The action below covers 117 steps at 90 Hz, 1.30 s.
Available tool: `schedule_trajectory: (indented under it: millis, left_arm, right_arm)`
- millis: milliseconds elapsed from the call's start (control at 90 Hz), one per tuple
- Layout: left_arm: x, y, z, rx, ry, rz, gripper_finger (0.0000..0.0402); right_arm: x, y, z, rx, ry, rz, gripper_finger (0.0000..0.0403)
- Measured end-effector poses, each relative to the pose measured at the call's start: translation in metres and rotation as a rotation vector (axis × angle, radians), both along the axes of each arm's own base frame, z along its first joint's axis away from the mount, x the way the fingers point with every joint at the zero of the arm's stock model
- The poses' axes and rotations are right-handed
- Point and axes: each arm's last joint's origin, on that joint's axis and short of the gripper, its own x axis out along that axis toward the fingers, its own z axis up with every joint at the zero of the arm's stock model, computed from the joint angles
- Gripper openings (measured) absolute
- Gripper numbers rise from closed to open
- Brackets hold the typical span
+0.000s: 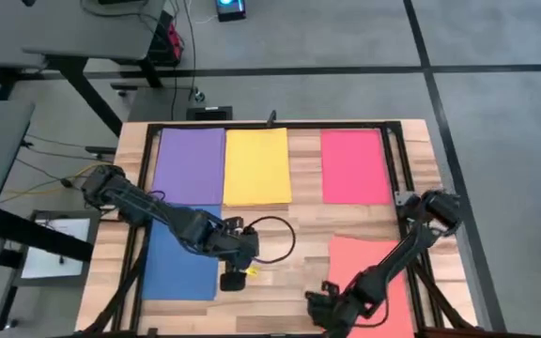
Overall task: Organize paper
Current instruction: Stack the orange paper on top of the orange paper
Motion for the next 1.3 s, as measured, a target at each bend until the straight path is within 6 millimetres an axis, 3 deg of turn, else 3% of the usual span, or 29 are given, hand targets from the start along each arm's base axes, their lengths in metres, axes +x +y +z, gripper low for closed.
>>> schedule_trajectory:
  millis: [178, 367, 1022, 1300]
  left_arm:
    - [-0.001, 0.001, -0.001, 0.033, 0.013, -0.049, 0.0000]
    - [-0.007, 0.003, -0.004, 0.067, 0.078, -0.058, 0.0000]
    - [-0.009, 0.003, -0.005, 0.079, 0.095, -0.066, 0.0000]
    - [-0.008, 0.003, -0.004, 0.074, 0.083, -0.065, 0.0000]
  right_arm:
    - [0.017, 0.008, -0.020, -0.009, 0.035, -0.005, 0.0000]
    - [0.011, 0.010, -0.027, -0.019, 0.126, -0.036, 0.0000]
    - [-0.022, 0.005, -0.018, -0.096, 0.376, 0.167, 0.0000]
    - [-0.007, -0.008, -0.016, -0.053, 0.375, 0.125, 0.0000]
